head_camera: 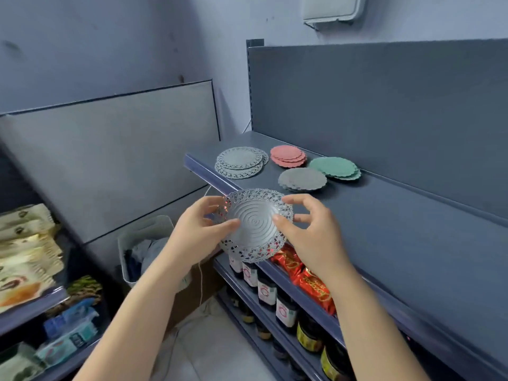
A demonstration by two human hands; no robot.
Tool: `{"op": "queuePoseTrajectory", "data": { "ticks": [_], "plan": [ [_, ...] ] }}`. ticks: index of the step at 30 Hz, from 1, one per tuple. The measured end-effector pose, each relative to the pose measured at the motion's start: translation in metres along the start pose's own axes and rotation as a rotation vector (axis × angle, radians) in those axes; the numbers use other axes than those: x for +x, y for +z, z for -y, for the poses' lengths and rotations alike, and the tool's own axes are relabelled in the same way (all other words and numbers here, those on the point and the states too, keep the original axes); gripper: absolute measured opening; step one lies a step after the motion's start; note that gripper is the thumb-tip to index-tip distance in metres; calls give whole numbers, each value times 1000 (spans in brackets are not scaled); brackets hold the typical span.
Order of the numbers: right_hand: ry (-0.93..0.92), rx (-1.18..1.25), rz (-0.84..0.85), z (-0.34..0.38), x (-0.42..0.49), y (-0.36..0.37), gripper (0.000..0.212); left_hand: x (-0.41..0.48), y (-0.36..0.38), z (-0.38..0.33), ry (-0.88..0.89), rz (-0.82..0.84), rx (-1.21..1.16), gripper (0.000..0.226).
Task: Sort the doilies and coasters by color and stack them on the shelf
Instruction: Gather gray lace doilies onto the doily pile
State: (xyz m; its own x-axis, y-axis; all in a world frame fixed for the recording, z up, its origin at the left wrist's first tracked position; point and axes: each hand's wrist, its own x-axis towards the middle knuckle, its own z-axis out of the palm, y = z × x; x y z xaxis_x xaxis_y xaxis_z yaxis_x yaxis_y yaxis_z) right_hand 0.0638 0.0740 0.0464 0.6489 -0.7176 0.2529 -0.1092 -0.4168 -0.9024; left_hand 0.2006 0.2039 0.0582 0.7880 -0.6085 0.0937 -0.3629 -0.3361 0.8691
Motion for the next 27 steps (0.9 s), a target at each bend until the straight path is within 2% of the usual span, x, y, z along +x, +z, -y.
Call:
{"op": "queuePoseTrajectory", "data": {
  "ticks": [6, 11, 15, 18, 22, 25, 27],
  "plan": [
    [50, -27, -17, -4, 87, 51, 18, 113, -17, 17, -2, 67, 32, 49],
    [21, -68, 0, -16, 178, 82, 23, 209, -4, 30, 0, 87, 48, 58],
    [54, -241, 56, -24, 242, 103, 32, 279, -3, 36, -20, 122, 150, 65],
    [93, -386, 104, -27, 269, 112, 41, 319, -2, 37, 7, 160, 323, 70],
    [77, -473, 85, -27, 286, 110, 43, 355, 19, 19, 210, 240, 460, 71],
    [81, -582, -119, -26, 280, 97, 39, 369, 51, -2, 448, 327, 484, 72],
    [167, -681, -266, -26, 261, 82, 35, 366, 74, -14, 598, 410, 511, 74]
  ]
}}
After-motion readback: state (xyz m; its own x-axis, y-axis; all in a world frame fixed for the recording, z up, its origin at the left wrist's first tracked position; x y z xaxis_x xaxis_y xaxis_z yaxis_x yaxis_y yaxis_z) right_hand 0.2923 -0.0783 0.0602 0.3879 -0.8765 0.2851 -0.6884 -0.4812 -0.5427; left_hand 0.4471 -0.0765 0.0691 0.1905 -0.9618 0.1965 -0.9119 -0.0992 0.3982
